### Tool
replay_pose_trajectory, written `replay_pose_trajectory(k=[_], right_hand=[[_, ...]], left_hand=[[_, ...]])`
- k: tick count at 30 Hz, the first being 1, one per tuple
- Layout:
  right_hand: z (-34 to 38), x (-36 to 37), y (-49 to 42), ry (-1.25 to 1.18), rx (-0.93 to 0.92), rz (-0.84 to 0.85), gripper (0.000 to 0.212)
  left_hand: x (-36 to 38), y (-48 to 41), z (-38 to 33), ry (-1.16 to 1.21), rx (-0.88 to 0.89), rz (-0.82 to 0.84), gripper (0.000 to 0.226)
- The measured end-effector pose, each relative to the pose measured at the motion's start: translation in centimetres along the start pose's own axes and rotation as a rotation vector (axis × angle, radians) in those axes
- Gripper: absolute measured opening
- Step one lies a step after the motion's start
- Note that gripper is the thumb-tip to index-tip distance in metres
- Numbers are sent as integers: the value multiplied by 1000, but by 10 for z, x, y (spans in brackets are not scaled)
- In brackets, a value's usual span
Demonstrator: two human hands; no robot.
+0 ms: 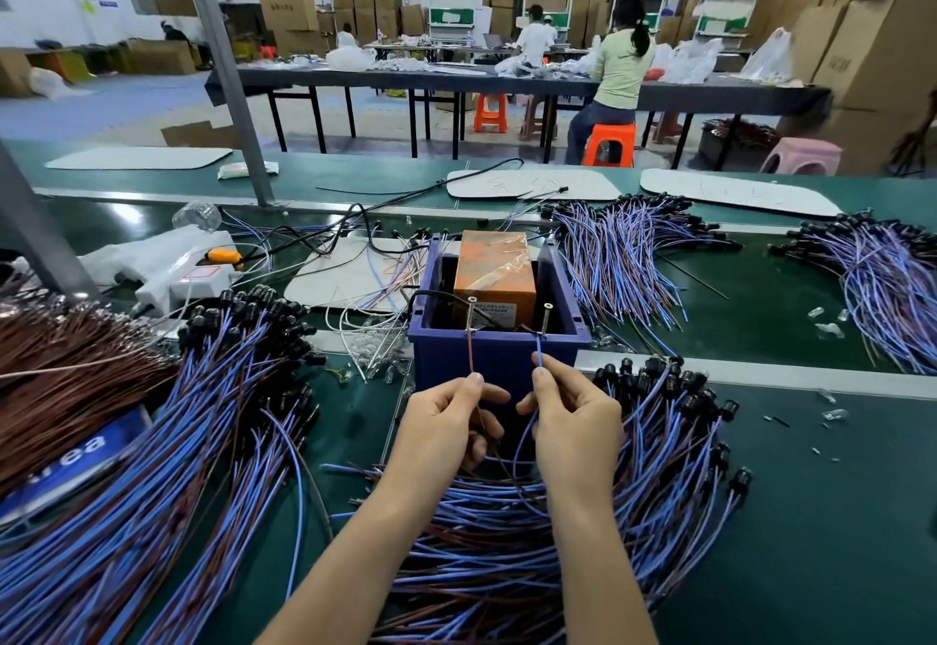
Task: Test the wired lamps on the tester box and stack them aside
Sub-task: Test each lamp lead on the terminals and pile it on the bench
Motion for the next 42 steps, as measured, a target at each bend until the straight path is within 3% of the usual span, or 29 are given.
replay_pose_trajectory(k=[11,30,34,37,40,42], right_hand=[[-2,4,-7,-14,32,-28,17],[-2,0,-4,40,-1,-51,18],[4,-1,7,137,-114,50,16],[5,6,28,223,-201,320,22],[0,12,46,407,-255,563,28],[-4,14,52,560,-326,625,33]], left_hand=[[1,-8,2,50,-150,-34,37],[-2,-2,-3,42,-107,-37,37],[-22,13,-13,32,-35,-27,37],[-55,24,-24,-217,115,-93,44],[-102,24,-37,-702,300,-331,31],[-132,18,-36,-980,253,-407,26]])
Point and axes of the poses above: each hand's wrist, its own y-axis away from the middle knuckle, its own x-axis out of the palm, z = x × y, the point moved 2 cm from there along -y, towards the middle knuckle, and after that the axes turned 13 degrees about y, right-handed, at the moved point
